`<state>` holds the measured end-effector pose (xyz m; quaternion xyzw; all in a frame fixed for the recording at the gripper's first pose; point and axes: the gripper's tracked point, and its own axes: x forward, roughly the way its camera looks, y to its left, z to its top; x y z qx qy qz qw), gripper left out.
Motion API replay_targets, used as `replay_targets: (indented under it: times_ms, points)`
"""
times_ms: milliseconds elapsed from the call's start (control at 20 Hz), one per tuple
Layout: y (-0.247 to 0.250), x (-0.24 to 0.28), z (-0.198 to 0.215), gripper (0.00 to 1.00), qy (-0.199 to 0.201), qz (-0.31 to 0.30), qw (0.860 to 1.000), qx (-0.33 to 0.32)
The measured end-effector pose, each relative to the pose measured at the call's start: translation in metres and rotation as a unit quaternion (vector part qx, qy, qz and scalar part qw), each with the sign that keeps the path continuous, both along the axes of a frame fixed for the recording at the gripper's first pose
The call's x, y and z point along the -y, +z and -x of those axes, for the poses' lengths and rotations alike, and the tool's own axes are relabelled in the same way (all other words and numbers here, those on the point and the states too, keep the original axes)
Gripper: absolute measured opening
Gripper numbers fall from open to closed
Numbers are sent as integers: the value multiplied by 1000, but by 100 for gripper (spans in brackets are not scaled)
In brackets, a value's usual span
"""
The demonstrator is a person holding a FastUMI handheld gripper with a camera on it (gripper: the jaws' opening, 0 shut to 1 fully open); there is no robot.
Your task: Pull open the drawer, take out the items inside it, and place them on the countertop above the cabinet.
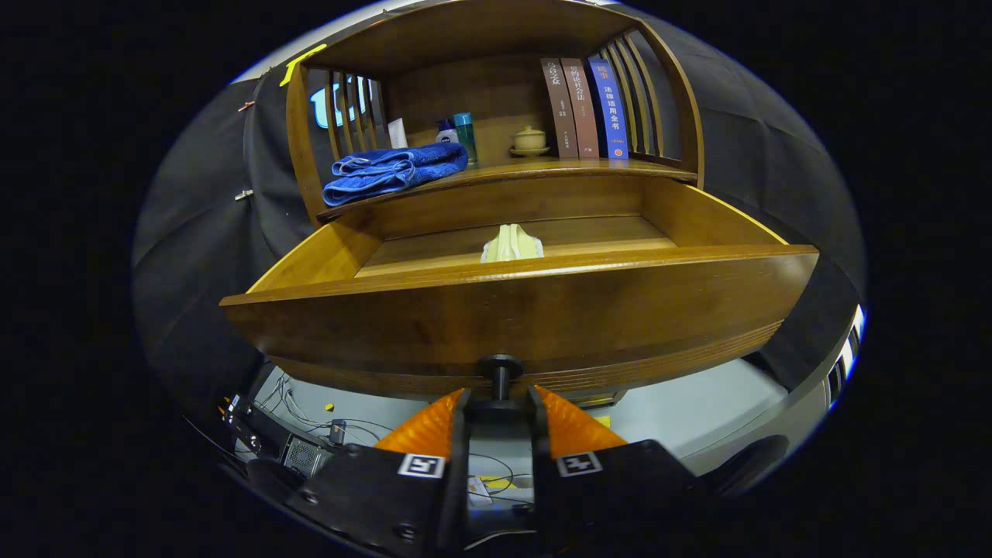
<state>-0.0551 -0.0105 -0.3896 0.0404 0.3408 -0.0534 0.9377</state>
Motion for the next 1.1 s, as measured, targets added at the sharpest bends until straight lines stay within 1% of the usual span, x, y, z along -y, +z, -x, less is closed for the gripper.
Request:
replay_targets:
  times_ms: [100,200,350,400,450,550,650,700,750,850,950,1100]
  points:
    - [3,0,6,48,-1,-7,1000,1]
    - [6,-2,10,65,0,-19,1000,5]
    - [42,0,19,91,-5,-28,999,29]
    - [58,0,16,99,-3,-29,999,39]
    - [77,0,10,99,0,-29,998,49]
    - [113,1,-18,99,6,-24,998,66]
    - [135,2,-55,99,12,-17,998,63]
    - [139,2,-73,99,18,-10,998,51]
    - [138,3,-91,99,21,-2,999,37]
    - [130,-2,-126,99,30,-10,999,9]
    - [108,1,-149,99,24,-17,999,-40]
    - [72,14,-178,99,12,-6,994,-105]
